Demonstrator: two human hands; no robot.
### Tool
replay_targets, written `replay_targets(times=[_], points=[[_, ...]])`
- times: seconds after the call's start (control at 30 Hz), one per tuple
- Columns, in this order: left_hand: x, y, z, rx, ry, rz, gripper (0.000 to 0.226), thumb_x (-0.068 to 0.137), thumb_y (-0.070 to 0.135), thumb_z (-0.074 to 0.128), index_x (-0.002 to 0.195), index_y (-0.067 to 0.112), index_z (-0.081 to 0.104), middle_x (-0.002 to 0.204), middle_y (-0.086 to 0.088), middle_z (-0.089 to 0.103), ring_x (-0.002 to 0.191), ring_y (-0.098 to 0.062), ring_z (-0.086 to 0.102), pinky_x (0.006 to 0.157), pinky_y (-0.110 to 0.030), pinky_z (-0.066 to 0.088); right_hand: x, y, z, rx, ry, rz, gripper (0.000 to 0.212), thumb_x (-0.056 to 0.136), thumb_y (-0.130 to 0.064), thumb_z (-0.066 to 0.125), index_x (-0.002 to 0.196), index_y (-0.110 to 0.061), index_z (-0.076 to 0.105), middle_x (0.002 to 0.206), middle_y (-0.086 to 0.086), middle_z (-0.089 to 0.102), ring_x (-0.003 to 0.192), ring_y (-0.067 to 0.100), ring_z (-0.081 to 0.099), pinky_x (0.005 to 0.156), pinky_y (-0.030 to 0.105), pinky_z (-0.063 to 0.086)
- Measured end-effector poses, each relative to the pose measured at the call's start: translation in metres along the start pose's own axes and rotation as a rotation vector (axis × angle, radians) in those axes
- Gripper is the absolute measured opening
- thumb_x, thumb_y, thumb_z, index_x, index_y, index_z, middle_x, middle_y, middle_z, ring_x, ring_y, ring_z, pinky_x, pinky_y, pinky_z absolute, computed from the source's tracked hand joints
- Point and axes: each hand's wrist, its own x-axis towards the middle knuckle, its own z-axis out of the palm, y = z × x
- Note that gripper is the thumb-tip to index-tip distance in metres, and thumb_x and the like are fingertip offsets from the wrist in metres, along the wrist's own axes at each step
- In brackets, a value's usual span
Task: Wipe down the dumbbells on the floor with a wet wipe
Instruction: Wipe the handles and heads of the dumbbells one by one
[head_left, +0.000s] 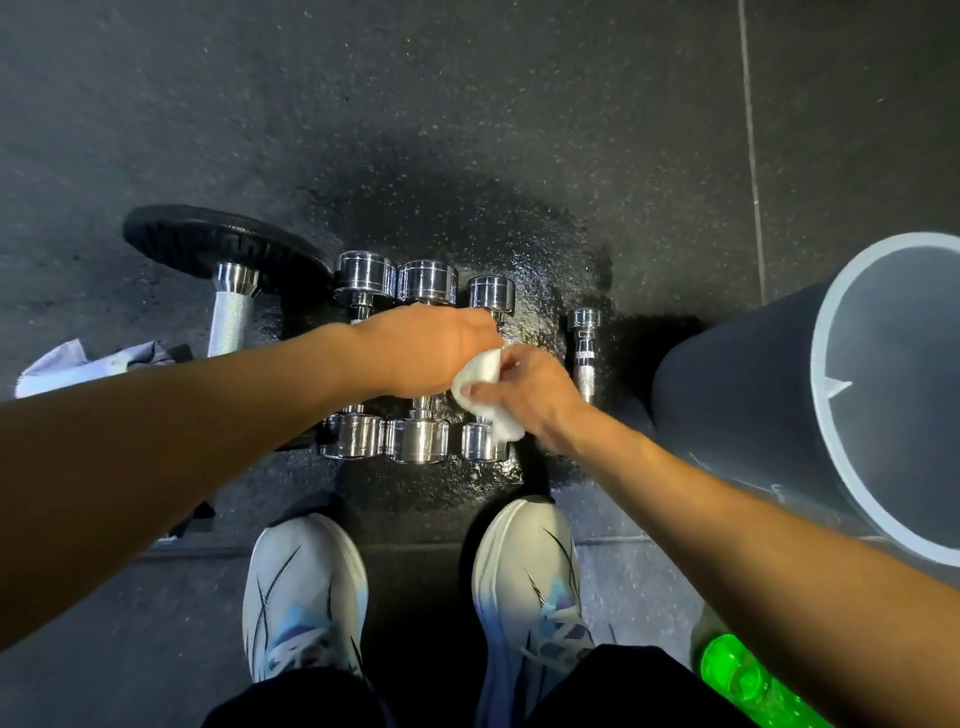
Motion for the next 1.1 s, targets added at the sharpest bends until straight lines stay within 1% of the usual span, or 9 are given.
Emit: replay_targets(times=[0.1,0.2,0.37,0.5,0.63,0.73,0.83,0.93,1.1], points=[[0.002,0.001,-0.002,0.046,0.009,0.011,0.065,0.087,-0.005,0.050,0.147,0.018,0.045,0.144,0.000,0.046,0.120,-0.022,0.057,0.094,-0.039,0.052,-0.007,0.004,0.008,-0.399,0.017,-0.083,0.059,0.088,-0.039,0.079,0.130,-0.007,0.053,0.109,0.006,0.073,0.087,0.019,0.069,0.064,0.020,0.053],[0.004,0.002,-0.005,0.015,0.005,0.012,0.071,0.086,-0.010,0.047,0.151,0.017,0.041,0.150,0.001,0.042,0.126,-0.022,0.054,0.098,-0.034,0.050,-0.023,0.003,0.006,-0.488,0.081,-0.084,0.055,0.096,-0.042,0.068,0.133,-0.006,0.049,0.092,0.002,0.069,0.071,0.014,0.062,0.046,0.013,0.037],[0.006,0.003,-0.009,0.000,-0.013,0.002,0.074,0.088,-0.011,0.046,0.154,0.021,0.038,0.157,0.008,0.032,0.120,-0.014,0.053,0.078,-0.014,0.033,-0.057,0.020,0.005,-0.256,0.092,-0.070,0.029,0.099,-0.043,0.063,0.109,-0.017,0.055,0.085,-0.002,0.068,0.066,0.009,0.063,0.048,0.016,0.048],[0.006,0.003,-0.006,0.024,-0.030,0.015,0.067,0.090,-0.010,0.045,0.150,0.019,0.044,0.153,0.008,0.035,0.105,-0.014,0.058,0.073,-0.019,0.037,-0.068,0.039,0.014,-0.332,0.098,-0.152,0.041,0.095,-0.054,0.063,0.111,-0.018,0.051,0.103,0.008,0.066,0.089,0.026,0.065,0.076,0.036,0.055],[0.007,0.001,-0.004,0.040,-0.034,0.020,0.068,0.089,-0.010,0.045,0.150,0.019,0.045,0.151,0.010,0.035,0.090,-0.012,0.055,0.066,-0.018,0.039,-0.060,0.037,0.020,-0.334,0.117,-0.138,0.053,0.092,-0.057,0.064,0.120,-0.016,0.046,0.111,0.006,0.058,0.098,0.023,0.058,0.076,0.028,0.043],[0.009,-0.001,-0.002,0.048,-0.043,0.014,0.067,0.089,-0.010,0.046,0.149,0.020,0.045,0.149,0.011,0.035,0.089,-0.012,0.056,0.059,-0.015,0.037,-0.057,0.024,0.024,-0.544,0.112,-0.177,0.051,0.100,-0.039,0.060,0.139,-0.017,0.035,0.111,0.013,0.051,0.077,0.024,0.048,0.056,0.018,0.035],[0.009,-0.004,-0.001,0.041,-0.029,0.006,0.066,0.089,-0.009,0.047,0.149,0.020,0.046,0.148,0.011,0.036,0.098,-0.013,0.058,0.073,-0.024,0.050,-0.058,0.019,0.027,-0.900,0.023,-0.215,0.075,0.101,-0.006,0.056,0.155,-0.031,0.011,0.120,0.030,0.035,0.060,0.013,0.043,0.044,0.022,0.039],[0.010,-0.007,0.002,0.041,-0.034,0.020,0.069,0.089,-0.010,0.049,0.151,0.020,0.043,0.147,0.012,0.035,0.093,-0.009,0.054,0.069,-0.019,0.043,-0.054,0.030,0.032,-1.073,-0.001,-0.327,0.063,0.101,0.002,0.050,0.150,-0.021,0.019,0.121,0.035,0.029,0.052,0.010,0.048,0.036,0.024,0.040],[0.013,-0.006,0.005,0.045,-0.031,0.060,0.065,0.091,-0.007,0.050,0.150,0.018,0.044,0.148,0.012,0.034,0.091,-0.008,0.058,0.066,-0.019,0.046,-0.062,0.024,0.029,-0.664,0.070,-0.281,0.040,0.108,-0.038,0.043,0.134,-0.012,0.028,0.101,0.021,0.060,0.070,0.027,0.062,0.061,0.040,0.055]])
